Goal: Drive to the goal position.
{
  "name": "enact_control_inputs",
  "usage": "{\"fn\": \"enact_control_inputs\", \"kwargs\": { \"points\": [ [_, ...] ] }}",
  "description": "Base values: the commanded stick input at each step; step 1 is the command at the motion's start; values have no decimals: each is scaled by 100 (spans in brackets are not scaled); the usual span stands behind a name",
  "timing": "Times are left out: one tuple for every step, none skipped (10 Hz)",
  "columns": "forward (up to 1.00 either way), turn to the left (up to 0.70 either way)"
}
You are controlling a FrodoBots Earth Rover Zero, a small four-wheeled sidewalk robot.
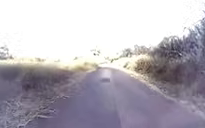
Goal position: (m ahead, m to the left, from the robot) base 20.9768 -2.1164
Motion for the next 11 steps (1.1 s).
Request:
{"fn": "enact_control_inputs", "kwargs": {
  "points": [
    [85,-34],
    [85,0],
    [85,0],
    [85,0],
    [85,0],
    [85,0],
    [85,0],
    [85,0],
    [85,0],
    [85,0],
    [85,0]
  ]
}}
